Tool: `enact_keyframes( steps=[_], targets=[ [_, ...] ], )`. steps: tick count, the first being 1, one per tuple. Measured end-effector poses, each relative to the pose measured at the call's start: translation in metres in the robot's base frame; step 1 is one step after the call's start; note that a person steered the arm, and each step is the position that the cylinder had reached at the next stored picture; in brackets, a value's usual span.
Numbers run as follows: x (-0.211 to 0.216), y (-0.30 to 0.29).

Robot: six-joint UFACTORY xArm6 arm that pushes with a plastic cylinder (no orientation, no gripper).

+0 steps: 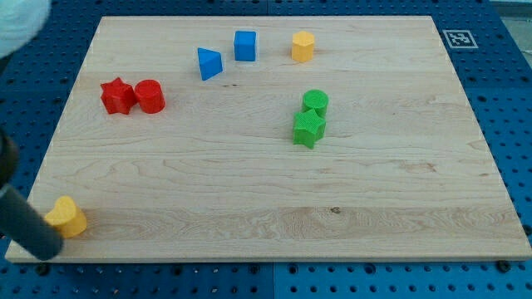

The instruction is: Push the heart towards the bottom left corner of the board

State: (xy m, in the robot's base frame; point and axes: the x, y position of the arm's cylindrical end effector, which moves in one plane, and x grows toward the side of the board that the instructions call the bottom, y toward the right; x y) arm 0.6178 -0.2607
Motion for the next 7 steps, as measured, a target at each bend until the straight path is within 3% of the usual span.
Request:
enact_keyframes(
  steps=[2,4,7],
  targets=[
    [-0.014,-0.003],
    [-0.081,-0.019],
    [-0.123,0.115]
  ],
)
